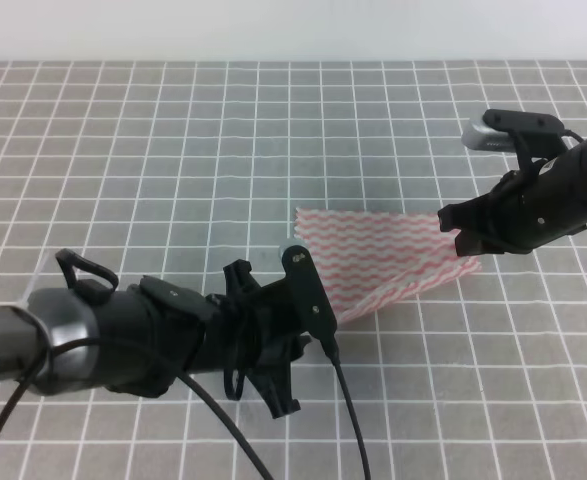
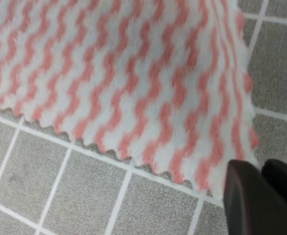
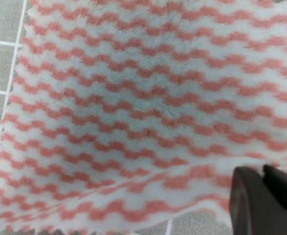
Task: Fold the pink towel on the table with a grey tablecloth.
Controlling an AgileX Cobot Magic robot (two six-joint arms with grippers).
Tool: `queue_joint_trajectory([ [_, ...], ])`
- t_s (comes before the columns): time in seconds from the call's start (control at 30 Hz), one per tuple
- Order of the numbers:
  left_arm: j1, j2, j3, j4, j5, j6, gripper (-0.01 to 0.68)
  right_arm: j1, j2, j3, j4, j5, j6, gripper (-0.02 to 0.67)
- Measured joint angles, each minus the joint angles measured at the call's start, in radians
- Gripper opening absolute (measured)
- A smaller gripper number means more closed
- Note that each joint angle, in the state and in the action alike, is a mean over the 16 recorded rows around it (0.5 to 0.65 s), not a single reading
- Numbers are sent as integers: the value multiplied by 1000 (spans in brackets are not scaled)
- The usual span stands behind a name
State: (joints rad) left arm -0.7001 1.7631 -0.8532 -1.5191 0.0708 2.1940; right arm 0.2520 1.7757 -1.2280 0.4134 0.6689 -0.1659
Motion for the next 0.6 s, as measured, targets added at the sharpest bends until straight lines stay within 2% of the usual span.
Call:
queue_joint_trajectory([
  [0.1,0,0,0,0,-10,4,27,0,0,0,0,2,0,-16],
  [0.2,0,-1,1,0,-15,7,3,0,0,0,0,3,0,-16],
  [0.5,0,-6,-14,-17,-29,-3,1,0,0,0,0,9,0,-16],
  [0.6,1,-13,-34,-41,-35,-17,25,0,0,0,0,10,0,-15],
])
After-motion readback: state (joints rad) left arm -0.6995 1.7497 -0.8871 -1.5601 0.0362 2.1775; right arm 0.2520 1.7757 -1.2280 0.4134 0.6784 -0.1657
